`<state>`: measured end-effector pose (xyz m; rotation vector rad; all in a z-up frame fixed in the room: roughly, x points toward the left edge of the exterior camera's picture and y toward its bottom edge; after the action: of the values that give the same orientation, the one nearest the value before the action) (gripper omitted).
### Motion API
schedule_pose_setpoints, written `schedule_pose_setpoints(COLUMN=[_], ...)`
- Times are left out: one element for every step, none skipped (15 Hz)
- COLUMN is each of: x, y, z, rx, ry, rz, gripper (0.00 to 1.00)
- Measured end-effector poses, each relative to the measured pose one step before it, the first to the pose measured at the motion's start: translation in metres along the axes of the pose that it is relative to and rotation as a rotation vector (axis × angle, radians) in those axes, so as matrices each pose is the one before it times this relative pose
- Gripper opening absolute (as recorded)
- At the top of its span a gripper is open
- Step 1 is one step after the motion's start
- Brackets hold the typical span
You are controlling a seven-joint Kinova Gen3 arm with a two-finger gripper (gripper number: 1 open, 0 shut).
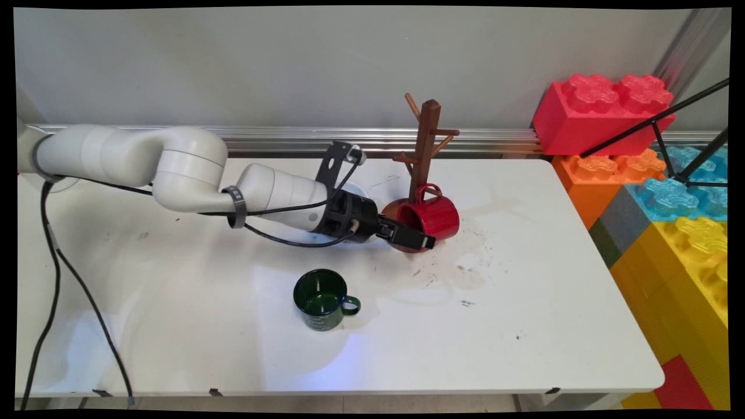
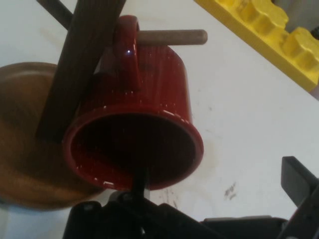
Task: Pick up the red mug from the rack
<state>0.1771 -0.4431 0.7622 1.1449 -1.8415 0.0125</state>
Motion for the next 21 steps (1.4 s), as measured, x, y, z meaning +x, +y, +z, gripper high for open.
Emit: schedule_pose_setpoints(x=[0.00023, 0.00025, 0.00017, 0.00004, 0.00003, 0.00007, 0.00004, 0.00010, 0.00008, -0.00002, 0.00004, 0.00011, 0.00003, 0.00005, 0.00008, 0.00006, 0.00007, 0.00011, 0.00012, 0.00025, 0.00036], y=[0.00024, 0.00028, 0.00027, 0.00026, 0.00034, 0.00043, 0.00042, 0.00031, 0.00042, 0.00022, 0.00039, 0.00035, 0.00033, 0.00036, 0.00025, 0.00023, 0.00034, 0.00024, 0.00019, 0.00000, -0.00015], z=[0.00276, 0.00279, 0.00264, 0.00234, 0.00235, 0.00314, 0.00234, 0.00159, 0.00220, 0.00138, 0.00196, 0.00185, 0.00184, 0.00167, 0.00106, 0.00128, 0.00128, 0.00098, 0.00089, 0.00057, 0.00027], rx=[0.00092, 0.00081, 0.00111, 0.00115, 0.00103, 0.00172, 0.00111, 0.00062, 0.00116, 0.00085, 0.00094, 0.00104, 0.00171, 0.00167, 0.00109, 0.00175, 0.00156, 0.00111, 0.00154, 0.00257, 0.00278], ry=[0.00410, 0.00376, 0.00361, 0.00296, 0.00312, 0.00424, 0.00311, 0.00217, 0.00329, 0.00209, 0.00276, 0.00264, 0.00283, 0.00248, 0.00103, 0.00180, 0.00201, 0.00163, 0.00176, 0.00191, 0.00194], rz=[-0.00562, -0.00473, -0.00485, -0.00392, -0.00413, -0.00571, -0.00380, -0.00256, -0.00352, -0.00228, -0.00309, -0.00279, -0.00284, -0.00229, -0.00110, -0.00210, -0.00235, -0.00200, -0.00152, -0.00055, -0.00056], gripper=[1.00, 1.00, 1.00, 1.00, 1.00, 1.00, 1.00, 1.00, 1.00, 1.00, 1.00, 1.00, 1.00, 1.00, 1.00, 1.00, 1.00, 1.00, 1.00, 1.00, 0.00])
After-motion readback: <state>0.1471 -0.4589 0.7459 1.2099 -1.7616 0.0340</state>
